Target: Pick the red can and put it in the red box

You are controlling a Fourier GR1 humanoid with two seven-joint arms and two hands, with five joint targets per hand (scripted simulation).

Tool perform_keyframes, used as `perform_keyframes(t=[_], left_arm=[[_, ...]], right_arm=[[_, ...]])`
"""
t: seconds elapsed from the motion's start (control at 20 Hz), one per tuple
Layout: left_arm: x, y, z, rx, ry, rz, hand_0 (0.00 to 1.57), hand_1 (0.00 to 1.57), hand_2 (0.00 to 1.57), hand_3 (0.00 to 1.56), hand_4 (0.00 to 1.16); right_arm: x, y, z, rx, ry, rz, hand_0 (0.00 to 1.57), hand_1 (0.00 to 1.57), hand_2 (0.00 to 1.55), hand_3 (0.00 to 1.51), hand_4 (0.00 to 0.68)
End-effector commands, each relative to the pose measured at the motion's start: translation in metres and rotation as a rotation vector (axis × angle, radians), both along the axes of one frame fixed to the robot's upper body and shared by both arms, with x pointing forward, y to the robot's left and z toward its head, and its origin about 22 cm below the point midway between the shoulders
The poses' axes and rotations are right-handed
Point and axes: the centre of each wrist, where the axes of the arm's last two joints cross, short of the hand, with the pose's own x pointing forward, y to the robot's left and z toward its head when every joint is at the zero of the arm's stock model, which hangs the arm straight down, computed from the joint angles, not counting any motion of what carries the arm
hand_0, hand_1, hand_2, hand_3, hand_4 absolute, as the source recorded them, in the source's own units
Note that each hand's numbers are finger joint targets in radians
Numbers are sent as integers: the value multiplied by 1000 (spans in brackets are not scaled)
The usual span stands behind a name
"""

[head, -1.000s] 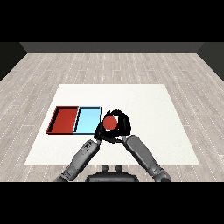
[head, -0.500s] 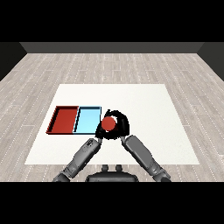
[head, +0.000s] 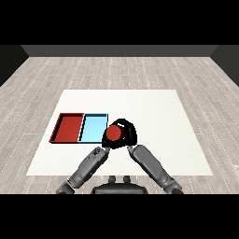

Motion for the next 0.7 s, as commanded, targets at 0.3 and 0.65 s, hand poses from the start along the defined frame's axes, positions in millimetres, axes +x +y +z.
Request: perform_keyframes(t=[0.3, 0.65], left_arm=[[13, 1, 18, -39, -91, 80, 1571, 1571, 1571, 1494, 1139], [3, 1, 5, -45, -130, 75, 1571, 1571, 1571, 1513, 1147]], right_arm=[[-11, 1, -10, 44, 25, 49, 1491, 1491, 1435, 1383, 595], [2, 0, -1, -71, 77, -3, 0, 0, 0, 0, 0]])
